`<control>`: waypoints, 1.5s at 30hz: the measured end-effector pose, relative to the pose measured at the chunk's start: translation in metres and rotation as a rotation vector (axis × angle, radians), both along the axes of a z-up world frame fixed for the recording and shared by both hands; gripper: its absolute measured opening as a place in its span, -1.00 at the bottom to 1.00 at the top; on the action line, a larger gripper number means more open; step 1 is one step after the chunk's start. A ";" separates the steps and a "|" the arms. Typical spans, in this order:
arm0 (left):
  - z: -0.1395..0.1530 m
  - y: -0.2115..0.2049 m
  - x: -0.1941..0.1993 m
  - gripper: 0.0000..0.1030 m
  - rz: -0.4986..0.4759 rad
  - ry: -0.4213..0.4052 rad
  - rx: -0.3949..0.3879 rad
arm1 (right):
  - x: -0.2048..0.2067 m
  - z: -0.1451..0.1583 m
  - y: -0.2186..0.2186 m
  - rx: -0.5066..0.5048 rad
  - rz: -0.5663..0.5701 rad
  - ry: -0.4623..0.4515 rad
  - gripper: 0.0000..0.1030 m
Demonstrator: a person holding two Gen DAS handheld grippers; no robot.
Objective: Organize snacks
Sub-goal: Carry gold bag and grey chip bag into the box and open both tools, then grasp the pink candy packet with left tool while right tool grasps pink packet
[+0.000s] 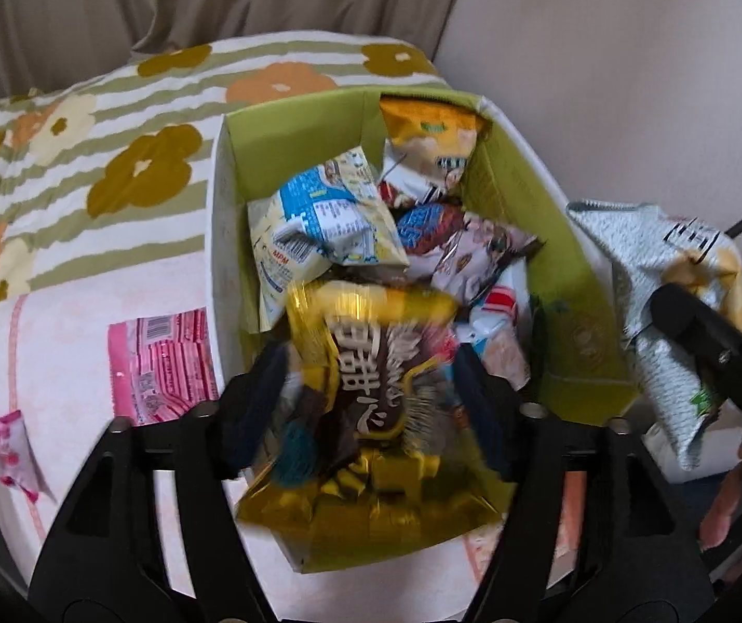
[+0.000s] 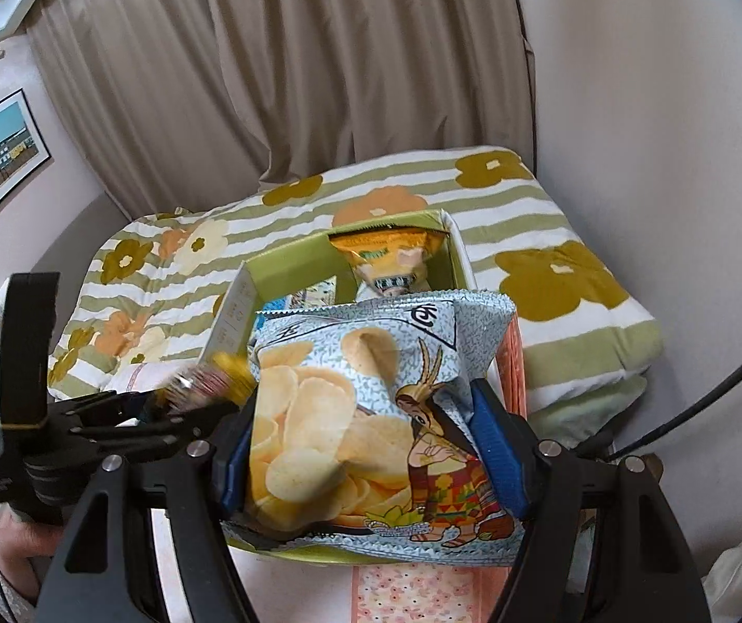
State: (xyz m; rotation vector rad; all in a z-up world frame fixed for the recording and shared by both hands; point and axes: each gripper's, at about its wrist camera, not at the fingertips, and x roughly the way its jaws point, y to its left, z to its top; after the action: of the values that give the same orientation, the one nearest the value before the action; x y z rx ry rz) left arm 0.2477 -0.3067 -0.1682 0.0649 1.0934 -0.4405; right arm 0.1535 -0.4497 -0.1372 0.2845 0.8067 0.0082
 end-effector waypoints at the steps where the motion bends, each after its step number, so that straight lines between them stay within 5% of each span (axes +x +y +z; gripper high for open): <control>1: -0.001 0.000 -0.002 0.60 -0.004 -0.008 0.003 | 0.000 -0.002 -0.002 0.006 -0.007 0.005 0.32; 17: 0.028 0.066 -0.016 0.71 0.078 -0.074 -0.026 | 0.015 -0.013 0.008 0.023 -0.002 0.040 0.35; 18: 0.029 0.070 -0.017 0.71 0.086 -0.076 -0.026 | 0.019 -0.017 0.009 0.021 0.003 0.058 0.40; 21: 0.031 0.078 -0.021 0.71 0.103 -0.088 -0.013 | 0.018 -0.026 0.010 0.021 -0.005 0.055 1.00; 33: 0.033 0.113 -0.063 0.71 0.214 -0.101 0.007 | -0.002 -0.010 0.017 0.019 0.108 0.042 0.99; 45: 0.028 0.187 -0.125 0.71 0.431 -0.094 0.051 | 0.001 0.019 0.096 0.020 0.395 -0.075 0.99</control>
State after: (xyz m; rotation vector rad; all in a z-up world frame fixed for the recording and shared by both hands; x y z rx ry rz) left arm 0.1227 -0.1194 -0.1404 -0.1037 0.9928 -0.0225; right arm 0.1547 -0.3540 -0.1180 0.1391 0.7780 0.3952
